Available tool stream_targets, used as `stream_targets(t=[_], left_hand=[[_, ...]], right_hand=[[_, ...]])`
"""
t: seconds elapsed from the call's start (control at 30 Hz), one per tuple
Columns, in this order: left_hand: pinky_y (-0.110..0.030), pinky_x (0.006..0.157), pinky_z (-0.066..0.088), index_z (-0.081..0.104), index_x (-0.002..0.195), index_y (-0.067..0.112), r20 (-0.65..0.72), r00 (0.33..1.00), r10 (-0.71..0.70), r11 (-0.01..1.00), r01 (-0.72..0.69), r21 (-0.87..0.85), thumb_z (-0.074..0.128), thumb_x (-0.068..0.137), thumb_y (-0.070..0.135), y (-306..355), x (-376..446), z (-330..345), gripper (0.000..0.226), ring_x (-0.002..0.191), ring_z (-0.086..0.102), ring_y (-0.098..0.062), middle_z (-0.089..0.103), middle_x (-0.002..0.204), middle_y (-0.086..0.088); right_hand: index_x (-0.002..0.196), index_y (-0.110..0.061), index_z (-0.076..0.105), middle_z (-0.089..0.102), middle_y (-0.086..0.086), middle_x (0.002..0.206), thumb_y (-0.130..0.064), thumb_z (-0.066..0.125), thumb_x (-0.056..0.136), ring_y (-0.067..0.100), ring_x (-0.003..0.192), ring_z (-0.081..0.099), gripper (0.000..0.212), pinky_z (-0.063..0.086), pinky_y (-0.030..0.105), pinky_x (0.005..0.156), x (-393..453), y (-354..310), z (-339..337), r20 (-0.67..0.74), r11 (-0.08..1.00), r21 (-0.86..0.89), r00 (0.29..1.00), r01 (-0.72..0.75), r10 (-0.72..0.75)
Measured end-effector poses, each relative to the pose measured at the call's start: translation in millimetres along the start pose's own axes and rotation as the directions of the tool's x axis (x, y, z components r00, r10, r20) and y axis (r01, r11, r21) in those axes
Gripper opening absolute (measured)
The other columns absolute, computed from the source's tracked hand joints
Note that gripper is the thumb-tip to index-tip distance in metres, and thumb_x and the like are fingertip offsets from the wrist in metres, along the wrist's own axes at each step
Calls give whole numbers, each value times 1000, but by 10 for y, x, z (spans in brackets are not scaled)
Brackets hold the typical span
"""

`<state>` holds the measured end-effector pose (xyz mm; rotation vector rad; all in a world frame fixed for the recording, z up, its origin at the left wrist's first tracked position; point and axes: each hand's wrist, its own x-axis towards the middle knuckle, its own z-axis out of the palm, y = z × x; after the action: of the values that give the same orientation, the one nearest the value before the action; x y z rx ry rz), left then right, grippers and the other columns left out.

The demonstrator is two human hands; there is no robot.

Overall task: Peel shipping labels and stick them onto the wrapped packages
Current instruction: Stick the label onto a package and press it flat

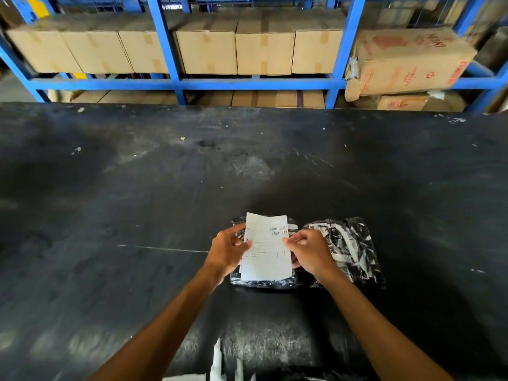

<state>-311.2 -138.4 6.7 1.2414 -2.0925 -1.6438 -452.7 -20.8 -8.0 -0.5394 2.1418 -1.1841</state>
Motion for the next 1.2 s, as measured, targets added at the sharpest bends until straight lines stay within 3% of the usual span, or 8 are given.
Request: stream_targets(t=[0.13, 0.27, 0.5, 0.6, 0.77, 0.9, 1.0, 1.2], left_hand=[[-39, 80, 59, 52, 134, 16, -45, 996, 72, 989, -66, 129, 60, 89, 6, 4, 11, 61, 46, 98, 68, -25, 70, 116, -10], [-21, 63, 57, 54, 132, 18, -71, 993, 97, 982, -84, 171, 59, 89, 5, -28, 0, 88, 45, 88, 66, -15, 70, 116, -7], [-40, 80, 59, 56, 129, 12, -89, 992, 91, 976, -71, 207, 62, 87, 7, -3, -23, 132, 42, 102, 68, -24, 66, 125, -7], [-38, 81, 58, 56, 128, 12, -123, 987, 99, 956, -60, 288, 63, 87, 10, 15, -36, 123, 42, 89, 70, -23, 69, 118, -11], [-37, 78, 53, 55, 123, 18, -204, 969, 140, 849, -12, 529, 60, 86, 42, -109, -17, -25, 44, 92, 67, -26, 68, 111, -8], [-42, 78, 57, 61, 107, 15, -141, 989, -47, 894, 104, 436, 51, 78, 68, -233, 69, -38, 61, 83, 68, -22, 71, 99, -5], [-43, 78, 58, 60, 95, 17, -153, 982, -107, 906, 159, 391, 42, 65, 85, -299, 143, 24, 77, 79, 67, -21, 70, 88, -2], [-31, 66, 53, 59, 95, 13, -139, 976, -165, 941, 198, 276, 51, 70, 76, -410, 243, 71, 68, 72, 64, -19, 68, 84, -4]], right_hand=[[62, -16, 59, 71, 9, 69, -18, 70, 80, 23, 58, 66, 21, 58, 39, 58, 56, 46, 16, -56, 985, -166, 997, 49, -59], [64, -13, 66, 59, -6, 56, -24, 70, 78, 19, 61, 61, 18, 55, 38, 64, 44, 44, 20, -66, 934, -341, 988, 111, -141], [75, -13, 65, 68, 1, 75, -37, 66, 83, 22, 72, 64, 25, 52, 35, 65, 32, 48, 49, -64, 840, -519, 973, 157, -221], [82, -11, 64, 70, 4, 83, -38, 62, 87, 23, 77, 64, 28, 51, 35, 68, 24, 38, 55, -42, 786, -593, 968, 175, -247], [104, -12, 53, 66, 6, 102, -58, 55, 84, 25, 98, 61, 50, 42, 38, 87, 56, 70, 3, -80, 618, -773, 944, 144, -320], [108, -13, 60, 63, 6, 113, -66, 42, 86, 26, 109, 53, 60, 32, 42, 99, 110, 132, -7, -11, 469, -865, 928, 178, -372], [95, -8, 67, 66, 11, 100, -58, 46, 88, 30, 100, 57, 55, 35, 47, 96, 95, 164, 74, -75, 509, -844, 902, 170, -426], [92, -5, 64, 68, 14, 94, -41, 50, 92, 33, 96, 56, 39, 36, 47, 90, 83, 108, 168, -148, 593, -796, 911, 122, -385]])
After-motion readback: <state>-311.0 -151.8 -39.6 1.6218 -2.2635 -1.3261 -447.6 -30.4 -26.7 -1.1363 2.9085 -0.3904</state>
